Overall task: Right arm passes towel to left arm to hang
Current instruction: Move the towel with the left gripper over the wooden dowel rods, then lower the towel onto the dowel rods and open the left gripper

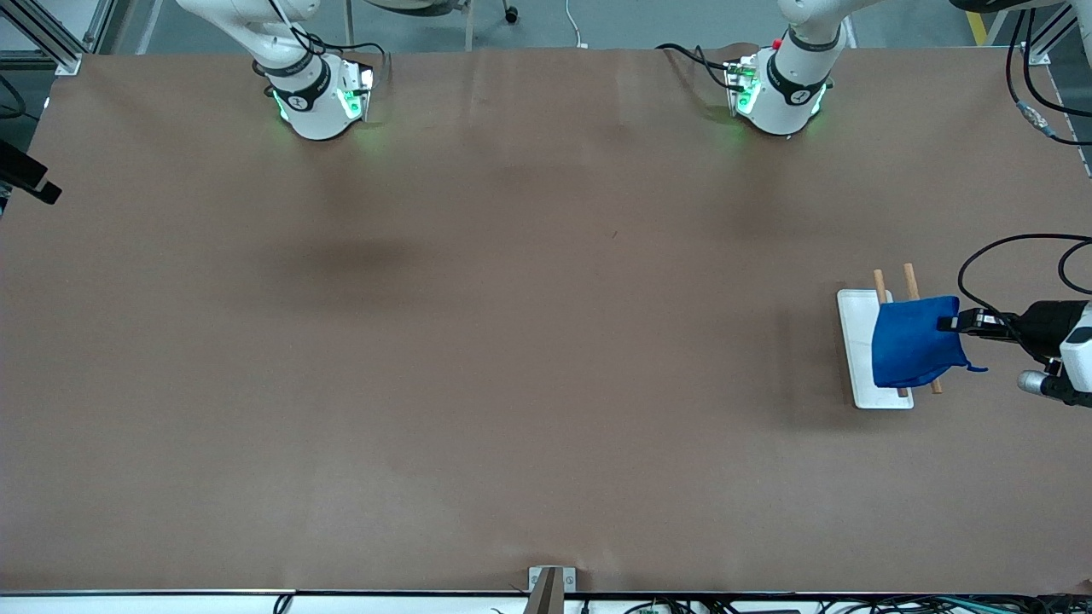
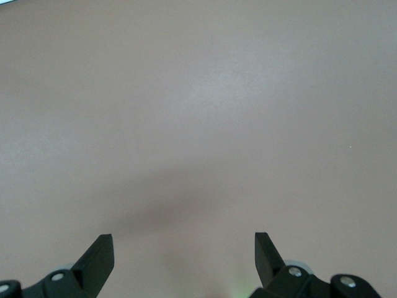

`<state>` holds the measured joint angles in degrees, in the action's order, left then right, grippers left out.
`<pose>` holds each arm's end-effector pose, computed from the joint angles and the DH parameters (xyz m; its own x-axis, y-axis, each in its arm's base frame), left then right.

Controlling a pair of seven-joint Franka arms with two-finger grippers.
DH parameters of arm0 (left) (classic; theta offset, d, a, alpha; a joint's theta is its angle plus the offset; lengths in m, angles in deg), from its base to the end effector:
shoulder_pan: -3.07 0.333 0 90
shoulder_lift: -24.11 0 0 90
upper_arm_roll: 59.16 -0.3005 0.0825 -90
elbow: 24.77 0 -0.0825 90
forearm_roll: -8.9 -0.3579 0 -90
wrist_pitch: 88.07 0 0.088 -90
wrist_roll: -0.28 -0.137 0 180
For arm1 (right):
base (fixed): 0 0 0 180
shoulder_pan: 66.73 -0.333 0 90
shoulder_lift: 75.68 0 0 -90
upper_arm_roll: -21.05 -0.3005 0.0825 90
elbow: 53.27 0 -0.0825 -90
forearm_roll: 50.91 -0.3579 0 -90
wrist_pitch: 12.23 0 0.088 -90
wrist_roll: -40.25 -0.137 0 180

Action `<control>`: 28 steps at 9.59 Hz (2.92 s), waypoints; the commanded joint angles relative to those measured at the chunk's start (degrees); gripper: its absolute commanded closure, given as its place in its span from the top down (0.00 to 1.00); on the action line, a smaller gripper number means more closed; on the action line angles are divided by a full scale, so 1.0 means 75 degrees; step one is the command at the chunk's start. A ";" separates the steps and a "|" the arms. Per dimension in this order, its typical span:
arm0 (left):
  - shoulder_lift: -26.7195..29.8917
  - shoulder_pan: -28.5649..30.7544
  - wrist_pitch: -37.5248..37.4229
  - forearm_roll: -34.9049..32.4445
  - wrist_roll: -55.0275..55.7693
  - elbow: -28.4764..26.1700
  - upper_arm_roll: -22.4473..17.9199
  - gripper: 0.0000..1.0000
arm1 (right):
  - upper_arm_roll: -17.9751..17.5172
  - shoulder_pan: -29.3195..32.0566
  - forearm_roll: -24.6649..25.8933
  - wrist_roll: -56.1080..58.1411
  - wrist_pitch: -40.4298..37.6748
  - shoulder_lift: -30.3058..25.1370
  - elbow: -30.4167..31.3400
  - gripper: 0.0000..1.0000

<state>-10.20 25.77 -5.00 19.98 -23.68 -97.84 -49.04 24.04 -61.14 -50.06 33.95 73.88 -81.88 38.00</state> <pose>0.6152 0.1300 0.3553 0.9427 -0.2205 -0.2505 -0.1002 -0.9030 0.4178 0.4836 -0.0766 0.6182 0.9661 -0.2575 0.0189 -0.2577 -0.9662 0.0071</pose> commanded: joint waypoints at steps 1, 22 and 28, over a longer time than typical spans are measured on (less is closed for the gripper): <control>-0.0217 0.0242 0.0126 -0.0165 -0.0319 -0.0265 0.0009 0.00 | -0.0035 0.0087 0.0051 0.0101 -0.0055 -0.0064 0.0053 1.00; -0.0922 0.0782 0.0361 -0.0903 -0.0918 -0.0242 0.0009 0.25 | -0.0047 0.0111 0.0028 0.0089 -0.0043 -0.0064 0.0053 1.00; -0.0280 0.0444 0.0349 -0.0937 -0.0404 -0.0184 0.0080 1.00 | -0.0047 0.0123 0.0028 0.0089 -0.0043 -0.0064 0.0053 1.00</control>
<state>-14.27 31.05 -3.49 14.55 -28.58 -97.82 -48.26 24.11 -61.09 -50.03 34.03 73.69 -81.88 38.01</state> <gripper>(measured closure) 0.044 0.000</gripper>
